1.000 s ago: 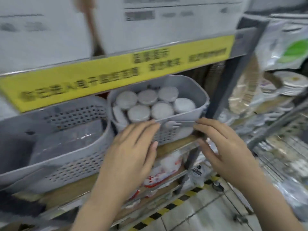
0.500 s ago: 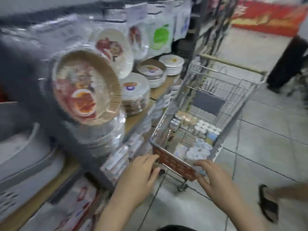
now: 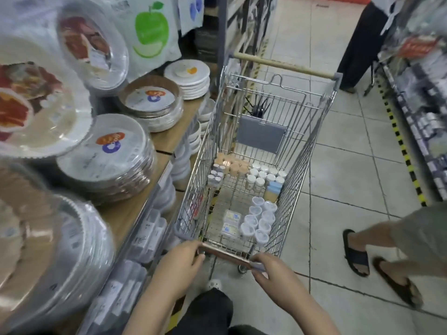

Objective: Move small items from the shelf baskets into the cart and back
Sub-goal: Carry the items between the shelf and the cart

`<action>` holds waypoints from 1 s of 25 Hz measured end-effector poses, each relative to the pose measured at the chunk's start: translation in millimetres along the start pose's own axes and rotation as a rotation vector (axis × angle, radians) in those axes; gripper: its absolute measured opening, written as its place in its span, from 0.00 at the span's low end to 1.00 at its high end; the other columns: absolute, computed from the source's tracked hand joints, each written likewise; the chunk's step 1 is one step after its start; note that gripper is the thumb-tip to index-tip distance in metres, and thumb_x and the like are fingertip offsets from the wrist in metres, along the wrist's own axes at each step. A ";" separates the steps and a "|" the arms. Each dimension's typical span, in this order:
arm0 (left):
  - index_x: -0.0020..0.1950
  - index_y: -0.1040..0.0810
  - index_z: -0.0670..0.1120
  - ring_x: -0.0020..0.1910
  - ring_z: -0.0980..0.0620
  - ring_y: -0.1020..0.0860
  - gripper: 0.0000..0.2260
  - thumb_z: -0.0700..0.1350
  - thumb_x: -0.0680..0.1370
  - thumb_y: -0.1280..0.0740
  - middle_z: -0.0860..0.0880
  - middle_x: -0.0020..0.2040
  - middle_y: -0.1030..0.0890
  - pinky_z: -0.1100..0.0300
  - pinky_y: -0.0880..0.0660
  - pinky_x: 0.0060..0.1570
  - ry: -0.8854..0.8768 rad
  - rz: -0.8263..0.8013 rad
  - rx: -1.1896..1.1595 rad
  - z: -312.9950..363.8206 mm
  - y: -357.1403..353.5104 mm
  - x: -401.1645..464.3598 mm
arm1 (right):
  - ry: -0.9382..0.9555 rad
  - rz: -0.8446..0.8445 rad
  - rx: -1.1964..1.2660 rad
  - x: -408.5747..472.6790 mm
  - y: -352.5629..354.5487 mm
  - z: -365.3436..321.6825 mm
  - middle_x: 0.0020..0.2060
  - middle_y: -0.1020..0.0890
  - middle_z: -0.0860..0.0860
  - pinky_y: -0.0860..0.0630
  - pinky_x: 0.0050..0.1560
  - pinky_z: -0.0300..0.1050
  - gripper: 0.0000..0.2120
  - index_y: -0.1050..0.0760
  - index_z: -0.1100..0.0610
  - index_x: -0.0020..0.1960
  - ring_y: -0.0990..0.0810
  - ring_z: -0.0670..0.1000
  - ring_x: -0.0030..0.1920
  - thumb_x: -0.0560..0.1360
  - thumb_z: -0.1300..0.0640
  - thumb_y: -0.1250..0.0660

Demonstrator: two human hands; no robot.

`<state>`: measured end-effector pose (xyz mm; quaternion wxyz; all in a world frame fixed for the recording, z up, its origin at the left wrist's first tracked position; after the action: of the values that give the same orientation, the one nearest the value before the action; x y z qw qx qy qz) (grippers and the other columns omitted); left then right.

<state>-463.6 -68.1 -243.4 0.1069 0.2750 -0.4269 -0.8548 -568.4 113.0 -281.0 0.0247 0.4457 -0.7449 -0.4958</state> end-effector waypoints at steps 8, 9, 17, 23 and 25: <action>0.67 0.28 0.48 0.47 0.57 0.23 0.15 0.48 0.81 0.40 0.51 0.60 0.22 0.63 0.27 0.51 0.025 -0.294 -0.039 -3.3 -58.4 135.9 | -0.266 -0.045 0.259 84.6 -15.8 54.7 0.60 0.23 0.47 0.30 0.60 0.39 0.15 0.28 0.53 0.64 0.23 0.45 0.57 0.78 0.56 0.37; 0.66 0.28 0.47 0.49 0.56 0.24 0.14 0.47 0.81 0.40 0.50 0.61 0.22 0.64 0.28 0.51 0.050 -0.329 -0.074 -7.9 -70.4 150.2 | -0.282 -0.064 0.284 97.7 -21.4 59.4 0.60 0.22 0.48 0.30 0.59 0.39 0.16 0.28 0.54 0.65 0.23 0.46 0.58 0.78 0.56 0.37; 0.53 0.24 0.46 0.42 0.54 0.24 0.06 0.46 0.79 0.38 0.50 0.48 0.21 0.59 0.26 0.44 0.353 -0.445 -0.192 -71.8 -172.6 249.2 | -0.424 -0.113 0.419 217.0 -63.5 97.7 0.61 0.24 0.53 0.29 0.47 0.36 0.16 0.31 0.59 0.67 0.23 0.49 0.54 0.79 0.58 0.39; 0.51 0.26 0.43 0.43 0.49 0.26 0.12 0.53 0.78 0.37 0.47 0.47 0.22 0.59 0.32 0.40 0.494 -0.371 -0.056 -98.8 -234.7 300.7 | -0.456 -0.041 0.349 311.6 -87.5 121.1 0.62 0.24 0.57 0.30 0.56 0.43 0.18 0.33 0.61 0.68 0.25 0.56 0.61 0.79 0.59 0.40; 0.58 0.27 0.43 0.50 0.47 0.24 0.19 0.57 0.77 0.37 0.46 0.55 0.23 0.60 0.32 0.43 0.538 -0.328 -0.071 -103.6 -250.1 308.4 | -0.477 -0.023 0.355 330.5 -92.9 128.5 0.61 0.24 0.58 0.30 0.56 0.43 0.18 0.32 0.61 0.67 0.25 0.56 0.60 0.78 0.59 0.40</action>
<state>-647.2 -113.2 -607.6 0.0862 0.5524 -0.3032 -0.7717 -769.3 -32.8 -550.8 -0.2348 0.3222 -0.7999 -0.4486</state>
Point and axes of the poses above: each hand's wrist, its own x-axis towards the middle knuckle, its own y-axis out of the back of the hand, z = x × y, the point moved 7 cm from there along x, towards the middle knuckle
